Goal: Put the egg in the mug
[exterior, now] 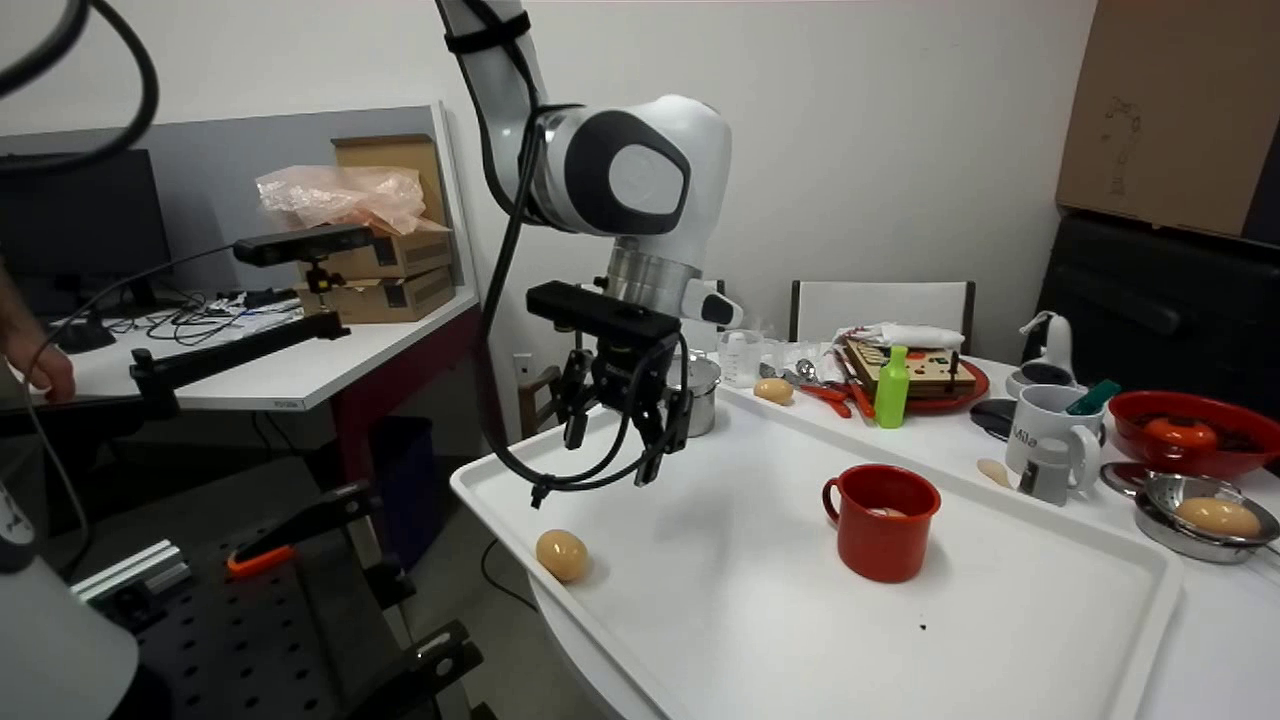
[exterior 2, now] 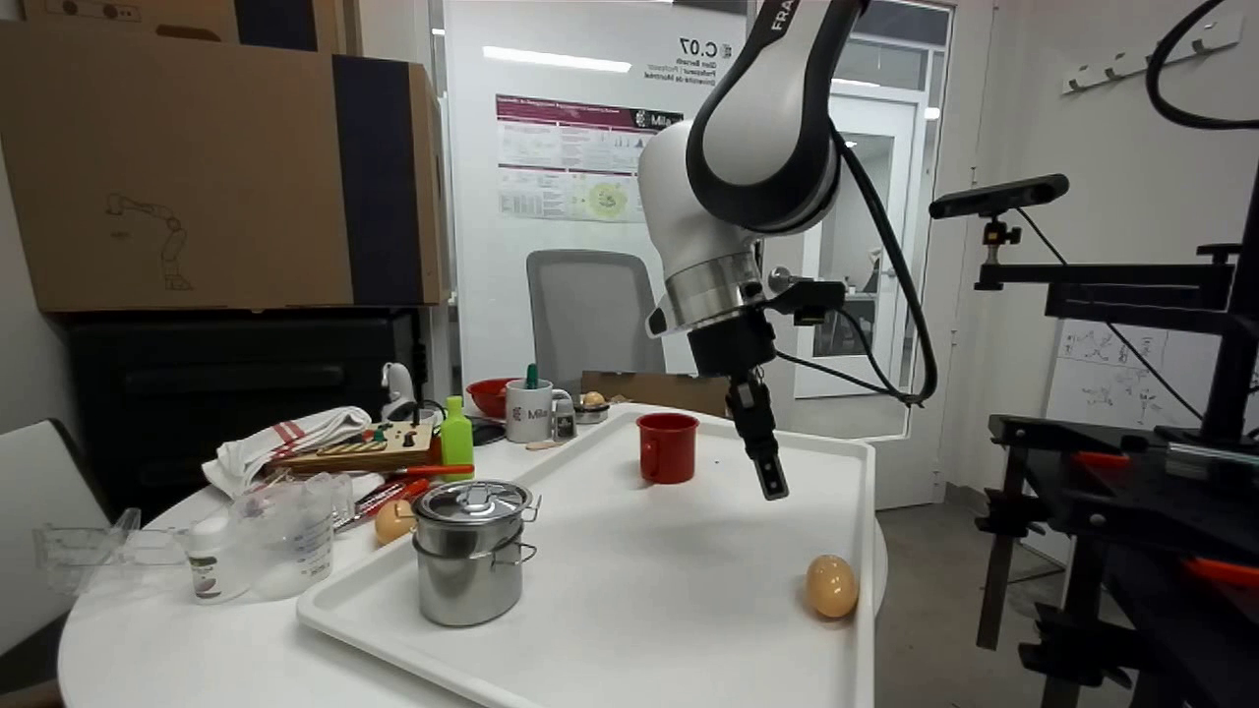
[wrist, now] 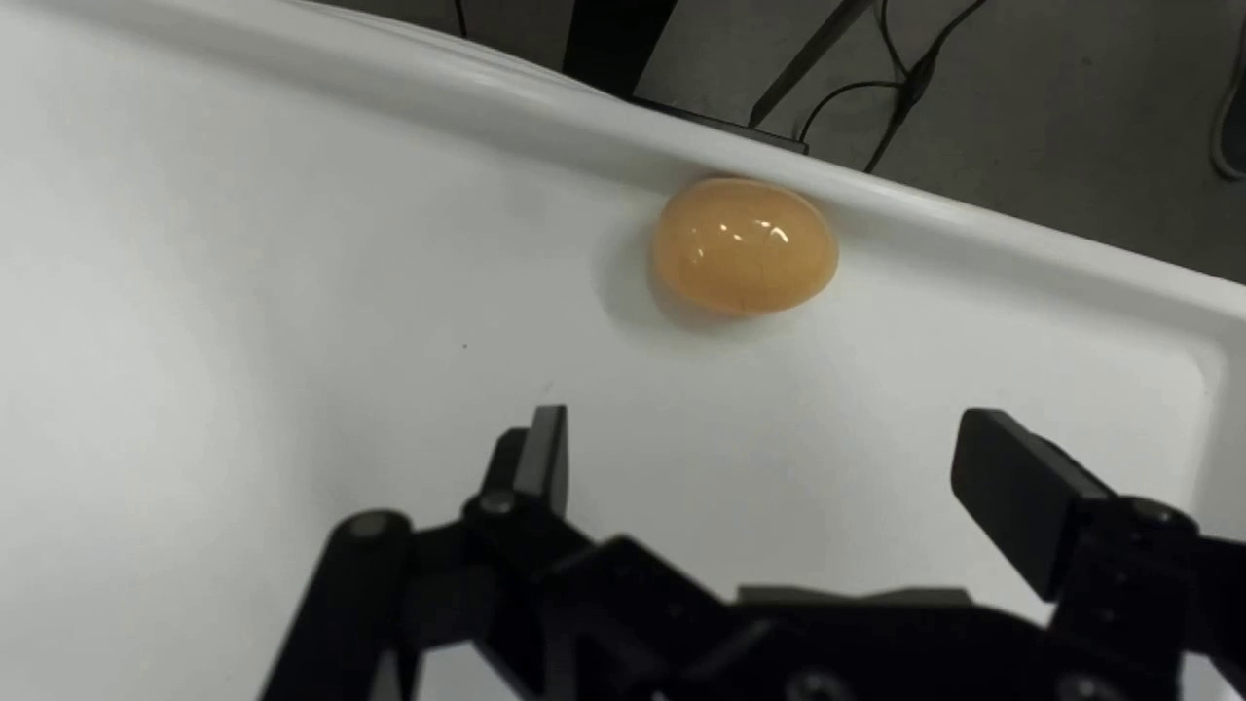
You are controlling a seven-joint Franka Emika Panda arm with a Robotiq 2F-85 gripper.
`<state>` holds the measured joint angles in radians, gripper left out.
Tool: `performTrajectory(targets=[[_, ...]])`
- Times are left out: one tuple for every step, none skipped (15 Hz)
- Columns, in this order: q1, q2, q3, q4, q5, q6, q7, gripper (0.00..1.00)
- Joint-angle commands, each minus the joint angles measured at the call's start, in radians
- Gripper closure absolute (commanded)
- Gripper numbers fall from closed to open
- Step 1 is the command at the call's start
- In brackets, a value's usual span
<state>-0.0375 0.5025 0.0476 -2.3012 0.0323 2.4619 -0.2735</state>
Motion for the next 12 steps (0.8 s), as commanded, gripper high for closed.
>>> performTrajectory(targets=[[0.018,0.074,-0.018,0.036,-0.027,0.027,0.083,0.00],[0.028,0.087,-0.028,0.038,-0.038,0.033,0.108,0.00],[0.039,0.096,-0.037,0.038,-0.048,0.037,0.133,0.00],[0.050,0.106,-0.047,0.037,-0.059,0.038,0.159,0.00],[0.058,0.112,-0.052,0.035,-0.066,0.035,0.180,0.00],[0.067,0.109,-0.054,0.023,-0.071,0.031,0.200,0.00],[0.070,0.105,-0.050,0.013,-0.073,0.029,0.205,0.00],[0.065,0.093,-0.038,0.002,-0.066,0.026,0.194,0.00],[0.042,0.104,-0.031,0.014,-0.053,0.029,0.168,0.00],[0.047,0.104,-0.029,0.012,-0.053,0.029,0.172,0.00],[0.050,0.104,-0.028,0.012,-0.053,0.029,0.174,0.00],[0.052,0.104,-0.028,0.012,-0.054,0.029,0.176,0.00]])
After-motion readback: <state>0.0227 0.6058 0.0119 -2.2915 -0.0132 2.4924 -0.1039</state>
